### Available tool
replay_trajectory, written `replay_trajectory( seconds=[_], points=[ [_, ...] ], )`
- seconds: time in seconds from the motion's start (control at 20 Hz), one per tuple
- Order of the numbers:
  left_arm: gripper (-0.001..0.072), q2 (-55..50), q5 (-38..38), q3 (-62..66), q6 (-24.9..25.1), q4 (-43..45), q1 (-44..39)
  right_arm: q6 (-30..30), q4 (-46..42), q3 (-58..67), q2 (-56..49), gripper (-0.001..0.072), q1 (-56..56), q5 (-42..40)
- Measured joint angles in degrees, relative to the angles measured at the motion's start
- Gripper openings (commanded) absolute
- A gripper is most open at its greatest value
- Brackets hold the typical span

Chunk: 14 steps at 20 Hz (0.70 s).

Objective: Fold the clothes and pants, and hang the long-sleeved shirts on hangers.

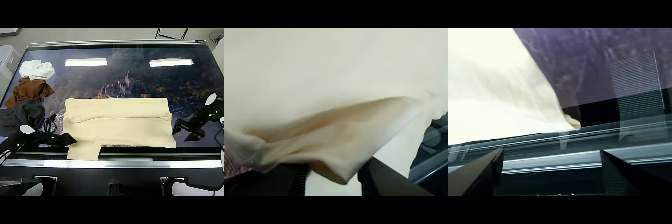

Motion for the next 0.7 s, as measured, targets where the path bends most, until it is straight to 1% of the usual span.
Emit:
replay_trajectory(
  seconds=[0.05,0.1,0.15,0.4,0.5,0.65,0.7],
  points=[
    [0.0120,-0.2,0.9,0.0,0.0,0.0,-0.3,0.0,0.0,-0.4,0.0,0.0679,0.0,0.0],
    [0.0049,-0.4,1.8,-0.1,-0.1,0.0,-0.6,0.0,0.0,-1.1,0.0,0.0679,0.0,0.0],
    [0.0030,-0.5,2.5,-0.1,-0.1,0.0,-0.8,0.0,0.0,-2.1,0.0,0.0679,0.0,-0.2],
    [0.0029,-0.2,1.3,-0.1,-0.1,-0.3,-1.2,0.0,0.0,-9.4,0.0,0.0673,0.0,-3.1],
    [0.0029,0.4,0.6,-0.1,-0.1,-0.4,-1.3,-0.5,1.4,-11.6,0.0,0.0542,0.0,-5.3],
    [0.0029,1.4,-0.5,-0.1,0.0,-0.5,-1.3,-1.1,4.0,-13.2,0.1,0.0523,0.0,-8.3],
    [0.0029,1.8,-0.9,-0.1,0.0,-0.5,-1.3,-1.1,4.9,-13.5,0.1,0.0475,0.0,-8.7]
  ],
)
